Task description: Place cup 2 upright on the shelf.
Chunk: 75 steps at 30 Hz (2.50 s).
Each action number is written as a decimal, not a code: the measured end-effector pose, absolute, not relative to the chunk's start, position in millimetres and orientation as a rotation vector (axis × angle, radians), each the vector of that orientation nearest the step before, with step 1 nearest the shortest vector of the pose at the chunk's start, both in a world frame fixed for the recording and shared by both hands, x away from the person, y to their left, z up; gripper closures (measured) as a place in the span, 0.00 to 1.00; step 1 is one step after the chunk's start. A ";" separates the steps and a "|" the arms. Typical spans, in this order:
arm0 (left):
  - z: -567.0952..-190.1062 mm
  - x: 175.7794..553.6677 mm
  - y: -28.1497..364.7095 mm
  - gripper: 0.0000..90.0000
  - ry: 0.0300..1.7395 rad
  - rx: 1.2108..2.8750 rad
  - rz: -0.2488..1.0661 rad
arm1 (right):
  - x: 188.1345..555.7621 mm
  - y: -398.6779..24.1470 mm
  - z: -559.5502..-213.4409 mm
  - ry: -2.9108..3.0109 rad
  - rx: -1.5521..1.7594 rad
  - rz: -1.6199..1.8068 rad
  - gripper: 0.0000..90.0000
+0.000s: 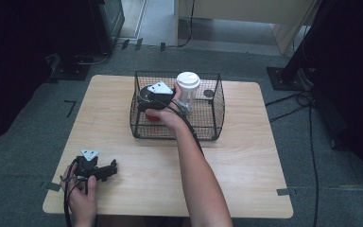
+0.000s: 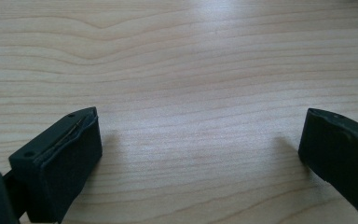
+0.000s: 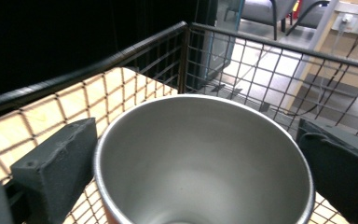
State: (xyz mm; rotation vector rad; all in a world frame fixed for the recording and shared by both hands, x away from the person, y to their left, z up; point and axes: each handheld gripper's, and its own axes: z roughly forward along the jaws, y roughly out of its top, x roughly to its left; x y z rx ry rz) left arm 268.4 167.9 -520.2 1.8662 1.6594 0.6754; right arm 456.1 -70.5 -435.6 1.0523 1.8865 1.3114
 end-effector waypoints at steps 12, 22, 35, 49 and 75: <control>-520.3 268.4 167.9 0.00 1.659 1.865 0.676 | 442.8 -79.3 -413.8 1.843 0.985 1.361 0.00; -520.4 268.4 167.8 0.00 1.659 1.864 0.677 | 424.4 -92.7 -392.6 1.791 0.943 1.403 0.00; -520.4 268.4 167.8 0.00 1.659 1.864 0.676 | 398.8 -125.8 -386.1 1.730 0.939 1.418 0.00; -520.4 268.4 167.7 0.00 1.660 1.863 0.676 | 366.7 -162.1 -386.0 1.688 0.938 1.434 0.00; -520.4 268.4 167.7 0.00 1.660 1.862 0.677 | 317.7 -229.9 -406.5 1.651 0.986 1.390 0.00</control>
